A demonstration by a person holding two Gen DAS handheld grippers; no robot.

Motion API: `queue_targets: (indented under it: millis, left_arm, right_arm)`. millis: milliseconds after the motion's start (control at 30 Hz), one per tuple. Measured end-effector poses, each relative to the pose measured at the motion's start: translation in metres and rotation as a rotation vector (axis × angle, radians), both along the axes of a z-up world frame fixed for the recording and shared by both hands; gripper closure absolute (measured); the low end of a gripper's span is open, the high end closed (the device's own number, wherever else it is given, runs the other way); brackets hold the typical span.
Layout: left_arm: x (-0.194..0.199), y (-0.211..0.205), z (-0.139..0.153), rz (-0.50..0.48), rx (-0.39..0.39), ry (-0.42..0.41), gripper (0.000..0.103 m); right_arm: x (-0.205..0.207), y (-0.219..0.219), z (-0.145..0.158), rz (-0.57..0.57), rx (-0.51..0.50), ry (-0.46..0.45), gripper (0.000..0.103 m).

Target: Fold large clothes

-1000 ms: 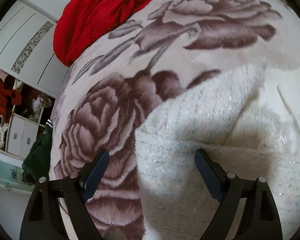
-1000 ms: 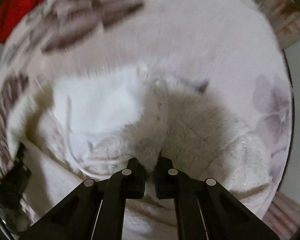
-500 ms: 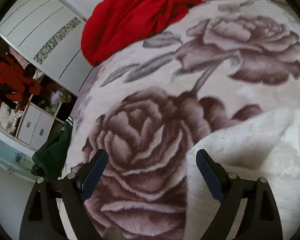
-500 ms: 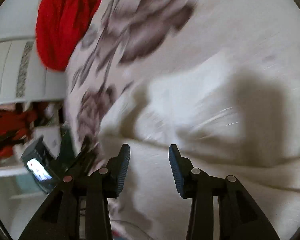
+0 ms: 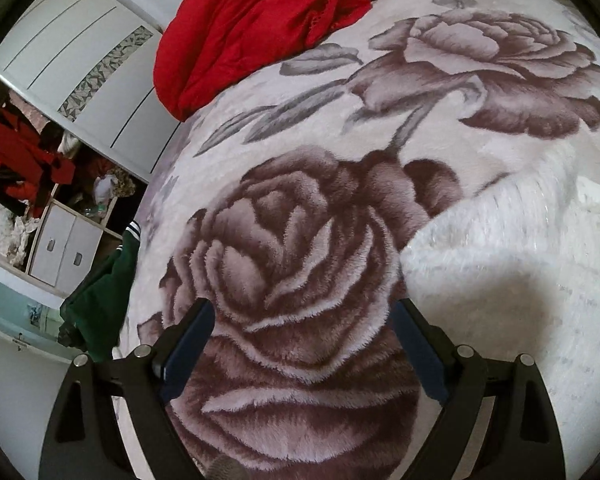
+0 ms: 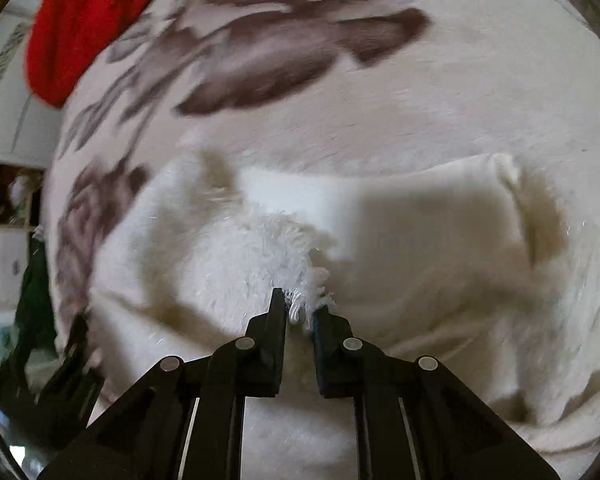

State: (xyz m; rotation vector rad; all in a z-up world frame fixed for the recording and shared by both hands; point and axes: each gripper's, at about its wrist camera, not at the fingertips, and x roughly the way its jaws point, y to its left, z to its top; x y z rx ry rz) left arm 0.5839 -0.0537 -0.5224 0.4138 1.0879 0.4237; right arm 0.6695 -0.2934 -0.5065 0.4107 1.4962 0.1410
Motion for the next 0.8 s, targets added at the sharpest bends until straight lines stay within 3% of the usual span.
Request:
queue_targets:
  millis: [67, 100, 167, 200, 267, 333, 467, 533, 633, 733, 800]
  left_arm:
    - [-0.003, -0.003, 0.002, -0.013, 0.009, 0.004, 0.012]
    - [-0.006, -0.005, 0.004, -0.018, 0.012, 0.001, 0.012]
    - [-0.019, -0.007, 0.013, -0.03, 0.006, -0.007, 0.012]
    - [-0.027, -0.009, 0.018, -0.036, 0.003, -0.009, 0.012]
    - [-0.05, -0.014, 0.025, -0.05, -0.007, -0.002, 0.012]
    - [-0.08, -0.024, 0.03, -0.068, -0.035, 0.025, 0.012]
    - [-0.138, -0.049, 0.029, -0.101, -0.054, 0.073, 0.012]
    - [-0.164, -0.065, 0.019, -0.113, -0.065, 0.116, 0.012]
    - [-0.192, -0.083, -0.001, -0.13, -0.036, 0.162, 0.012]
    - [-0.209, -0.093, -0.019, -0.124, -0.012, 0.196, 0.012]
    - [-0.214, -0.096, -0.026, -0.12, -0.001, 0.206, 0.012]
  right_arm:
    - [0.008, -0.005, -0.016, 0.036, 0.04, 0.068, 0.089]
    - [0.007, -0.011, -0.013, 0.025, 0.088, 0.093, 0.083]
    - [-0.01, -0.031, 0.011, -0.005, 0.16, 0.072, 0.074]
    - [-0.028, -0.049, 0.033, -0.03, 0.197, 0.033, 0.062]
    - [-0.071, -0.086, 0.065, -0.083, 0.23, -0.01, 0.058]
    - [-0.114, -0.123, 0.086, -0.138, 0.222, -0.022, 0.057]
    - [-0.224, -0.213, 0.1, -0.243, 0.056, 0.033, 0.052]
    - [-0.264, -0.25, 0.084, -0.286, -0.018, 0.087, 0.052]
    - [-0.285, -0.265, 0.039, -0.299, -0.055, 0.142, 0.052]
    - [-0.287, -0.26, 0.012, -0.17, -0.045, 0.135, 0.052]
    - [-0.275, -0.232, -0.002, 0.003, -0.062, 0.119, 0.052]
